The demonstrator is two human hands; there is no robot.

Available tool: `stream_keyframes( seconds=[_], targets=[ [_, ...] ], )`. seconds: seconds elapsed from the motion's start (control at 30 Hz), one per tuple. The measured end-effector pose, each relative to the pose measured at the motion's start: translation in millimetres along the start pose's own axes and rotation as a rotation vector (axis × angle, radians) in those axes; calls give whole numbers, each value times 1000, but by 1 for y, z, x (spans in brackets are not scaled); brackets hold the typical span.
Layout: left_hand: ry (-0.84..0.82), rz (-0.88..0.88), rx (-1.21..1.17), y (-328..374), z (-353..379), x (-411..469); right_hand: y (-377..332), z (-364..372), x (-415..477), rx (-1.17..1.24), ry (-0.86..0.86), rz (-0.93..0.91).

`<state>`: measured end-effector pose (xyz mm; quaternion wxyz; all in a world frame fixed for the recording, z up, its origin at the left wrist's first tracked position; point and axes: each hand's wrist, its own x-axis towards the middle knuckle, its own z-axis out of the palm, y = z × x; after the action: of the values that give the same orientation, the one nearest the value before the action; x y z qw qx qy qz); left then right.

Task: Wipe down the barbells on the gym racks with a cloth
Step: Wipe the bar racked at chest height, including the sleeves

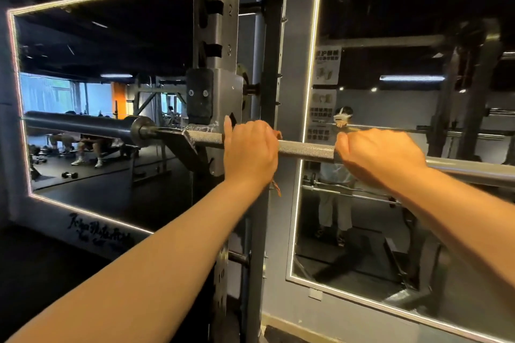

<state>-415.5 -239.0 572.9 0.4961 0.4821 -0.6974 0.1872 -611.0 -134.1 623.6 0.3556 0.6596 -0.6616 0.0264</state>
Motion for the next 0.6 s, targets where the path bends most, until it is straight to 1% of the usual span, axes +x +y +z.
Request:
stream_keyframes(
  seconds=[0.1, 0.17, 0.27, 0.3, 0.37, 0.43, 0.53, 0.6],
  targets=[
    [2, 69, -33, 8, 6, -11, -4, -5, 7, 65, -70, 19],
    [7, 146, -61, -1, 8, -12, -20, -16, 17, 50, -73, -53],
    [-35, 294, 8, -20, 5, -5, -50, -21, 33, 58, -19, -202],
    [-25, 306, 14, -26, 2, -1, -58, -19, 37, 62, 2, -222],
    [50, 267, 20, -39, -3, 6, -68, -9, 40, 44, 71, -213],
    [108, 182, 17, -46, -2, 11, -71, -3, 41, 53, 129, -167],
    [150, 53, -122, -30, 5, 6, -69, -3, 43, 69, 169, -146],
    [189, 29, -226, -16, 10, -3, -68, -2, 44, 48, 184, -147]
  ],
)
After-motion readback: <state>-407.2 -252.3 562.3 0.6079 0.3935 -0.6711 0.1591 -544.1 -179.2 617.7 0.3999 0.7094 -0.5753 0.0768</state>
